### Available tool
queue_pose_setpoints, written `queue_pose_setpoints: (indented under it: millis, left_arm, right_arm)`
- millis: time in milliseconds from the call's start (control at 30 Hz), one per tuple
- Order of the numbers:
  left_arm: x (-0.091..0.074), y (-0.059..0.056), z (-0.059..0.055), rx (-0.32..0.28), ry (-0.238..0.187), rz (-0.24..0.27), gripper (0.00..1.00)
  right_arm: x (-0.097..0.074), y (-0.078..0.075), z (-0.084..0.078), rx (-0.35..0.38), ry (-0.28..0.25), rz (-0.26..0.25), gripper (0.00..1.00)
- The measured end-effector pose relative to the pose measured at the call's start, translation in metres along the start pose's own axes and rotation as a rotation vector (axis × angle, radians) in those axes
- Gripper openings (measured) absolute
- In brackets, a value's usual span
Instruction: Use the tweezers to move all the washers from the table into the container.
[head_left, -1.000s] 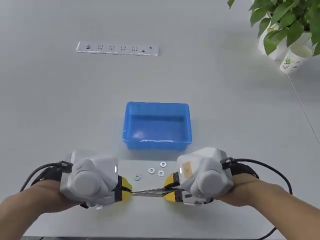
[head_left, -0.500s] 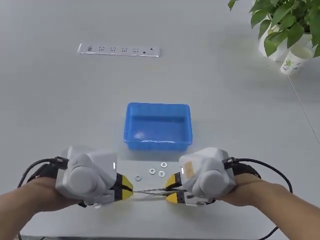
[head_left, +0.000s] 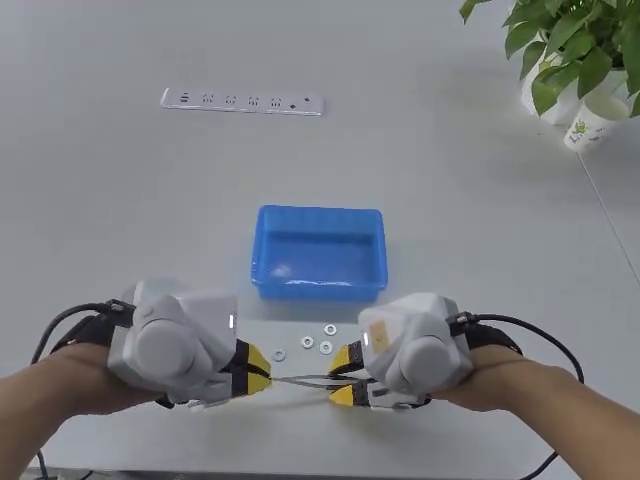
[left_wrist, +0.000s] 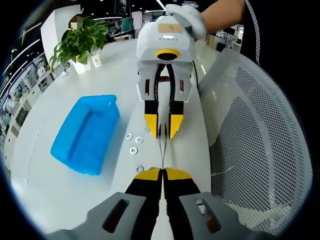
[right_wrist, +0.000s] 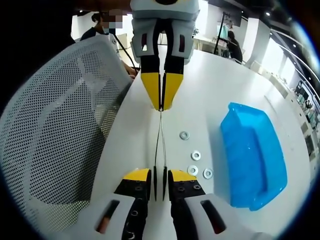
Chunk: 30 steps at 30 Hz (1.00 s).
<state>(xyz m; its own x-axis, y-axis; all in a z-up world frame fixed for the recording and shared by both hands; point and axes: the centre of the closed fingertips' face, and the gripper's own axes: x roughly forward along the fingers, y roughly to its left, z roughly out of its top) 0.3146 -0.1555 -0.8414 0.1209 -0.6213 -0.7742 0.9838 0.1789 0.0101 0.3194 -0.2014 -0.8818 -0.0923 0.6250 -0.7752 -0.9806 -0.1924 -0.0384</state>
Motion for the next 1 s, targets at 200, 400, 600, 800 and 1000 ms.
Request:
queue_pose_setpoints:
  millis: [200, 400, 600, 800, 1000]
  left_arm:
    - [-0.006, 0.0, 0.008, 0.001, -0.012, 0.002, 0.05]
    - [-0.012, 0.0, 0.016, 0.014, -0.022, 0.001, 0.05]
    - [-0.017, 0.0, 0.028, 0.032, -0.04, -0.007, 0.05]
    - [-0.02, -0.001, 0.039, 0.045, -0.056, -0.017, 0.05]
    - [-0.023, -0.002, 0.049, 0.064, -0.062, -0.028, 0.05]
  right_arm:
    - [-0.001, -0.001, 0.003, 0.0, -0.005, -0.001, 0.15]
    - [-0.001, -0.001, 0.005, 0.005, -0.01, -0.003, 0.14]
    - [-0.003, -0.001, 0.007, 0.007, -0.017, -0.005, 0.13]
    - [-0.005, -0.001, 0.009, 0.009, -0.02, -0.012, 0.12]
    - [-0.007, 0.001, 0.012, 0.019, -0.032, -0.019, 0.12]
